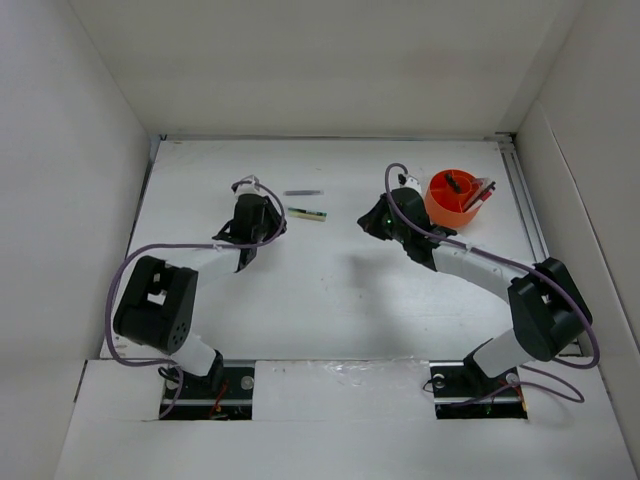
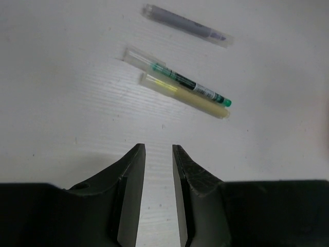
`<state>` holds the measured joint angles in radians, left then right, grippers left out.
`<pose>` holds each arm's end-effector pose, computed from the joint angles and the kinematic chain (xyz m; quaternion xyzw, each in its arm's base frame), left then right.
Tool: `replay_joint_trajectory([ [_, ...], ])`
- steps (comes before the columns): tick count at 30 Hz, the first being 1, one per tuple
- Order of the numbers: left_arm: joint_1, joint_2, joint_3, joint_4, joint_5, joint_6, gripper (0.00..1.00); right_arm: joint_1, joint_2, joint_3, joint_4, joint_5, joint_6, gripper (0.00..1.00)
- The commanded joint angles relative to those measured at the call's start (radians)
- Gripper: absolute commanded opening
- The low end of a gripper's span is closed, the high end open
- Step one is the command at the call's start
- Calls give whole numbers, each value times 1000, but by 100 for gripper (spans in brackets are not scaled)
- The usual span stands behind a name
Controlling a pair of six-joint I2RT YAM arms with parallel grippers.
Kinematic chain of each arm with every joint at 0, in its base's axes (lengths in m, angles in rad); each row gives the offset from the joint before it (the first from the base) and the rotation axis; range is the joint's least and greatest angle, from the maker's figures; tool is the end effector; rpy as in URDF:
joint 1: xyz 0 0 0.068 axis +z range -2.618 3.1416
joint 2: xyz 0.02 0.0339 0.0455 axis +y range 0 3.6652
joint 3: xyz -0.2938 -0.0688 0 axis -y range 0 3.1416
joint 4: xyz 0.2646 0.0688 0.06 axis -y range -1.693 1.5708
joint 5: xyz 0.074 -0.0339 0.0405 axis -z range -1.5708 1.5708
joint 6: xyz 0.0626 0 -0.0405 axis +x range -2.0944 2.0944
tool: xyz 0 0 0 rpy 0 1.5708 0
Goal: Sort the stationery into containers
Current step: Pick up the pen from the center of the board.
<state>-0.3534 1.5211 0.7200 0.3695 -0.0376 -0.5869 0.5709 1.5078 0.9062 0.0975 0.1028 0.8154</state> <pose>0.3354 -0.1212 0.2016 -0.1081 0.8351 -0.2302 0.4879 0.3173 0.1961 0.2406 0.1308 0.8504 0.2904 0.4188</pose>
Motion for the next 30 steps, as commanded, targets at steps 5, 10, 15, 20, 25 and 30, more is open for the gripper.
replay_joint_trajectory([
  [5,-6,105,246,-39,-88,94,24,17,5,34,61,5,-10,2],
  [10,-6,244,381,-12,134,350,33,8,-14,23,70,5,-10,2],
  [15,-6,355,545,-70,183,436,43,-2,-24,5,80,3,11,7],
  [20,-6,448,674,-153,173,502,43,-36,-138,-82,137,25,34,27],
  [25,-15,517,752,-208,154,533,44,-65,-161,-102,157,-23,45,38],
  [30,-25,560,788,-254,154,617,44,-74,-161,-102,157,-54,45,41],
])
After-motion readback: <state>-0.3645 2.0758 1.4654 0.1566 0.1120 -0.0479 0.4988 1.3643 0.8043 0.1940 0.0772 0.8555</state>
